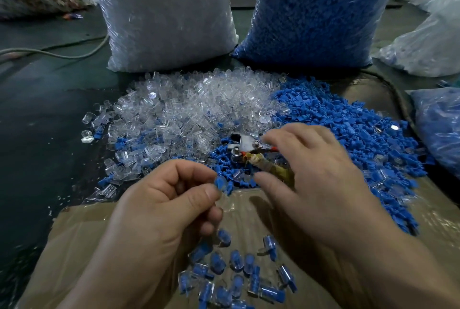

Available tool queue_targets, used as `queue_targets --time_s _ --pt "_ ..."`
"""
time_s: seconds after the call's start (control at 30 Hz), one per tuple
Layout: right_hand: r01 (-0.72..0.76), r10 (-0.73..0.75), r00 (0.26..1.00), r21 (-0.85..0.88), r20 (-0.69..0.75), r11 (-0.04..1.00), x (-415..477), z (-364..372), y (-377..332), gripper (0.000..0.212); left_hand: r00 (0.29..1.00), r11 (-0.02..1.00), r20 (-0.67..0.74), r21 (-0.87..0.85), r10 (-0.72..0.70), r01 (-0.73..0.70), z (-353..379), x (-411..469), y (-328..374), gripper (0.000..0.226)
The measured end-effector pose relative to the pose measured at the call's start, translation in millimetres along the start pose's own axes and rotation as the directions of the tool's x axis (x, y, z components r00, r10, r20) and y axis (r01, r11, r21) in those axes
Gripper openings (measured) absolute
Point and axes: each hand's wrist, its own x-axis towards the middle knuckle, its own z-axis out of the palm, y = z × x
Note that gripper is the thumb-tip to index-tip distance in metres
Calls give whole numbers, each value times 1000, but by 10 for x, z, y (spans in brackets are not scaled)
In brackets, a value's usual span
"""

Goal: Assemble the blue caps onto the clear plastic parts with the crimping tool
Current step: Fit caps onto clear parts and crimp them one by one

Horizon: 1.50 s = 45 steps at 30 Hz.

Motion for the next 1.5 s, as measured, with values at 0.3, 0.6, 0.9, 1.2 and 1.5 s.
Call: queue_targets --time_s 0.3,0.6,0.9,1.2,1.5 --pt "-59 111 978 -272 178 961 53 -12 192 72 998 997 -49 -64 -43 40 -76 51 -10 23" --pt "-101 116 992 -233 52 967 103 22 164 46 998 996 -24 -74 -61 59 -133 63 -68 23" --pt "112 -104 989 69 -109 991 -69 -84 -27 42 990 993 -127 -93 57 -69 -89 57 -5 13" --pt "164 -167 985 84 33 983 -85 -56 -80 56 977 983 -143 -72 157 -168 -57 48 10 20" --pt "201 -206 976 75 68 977 -87 -60 -74 51 972 980 -152 -63 180 -191 -84 38 -33 19"
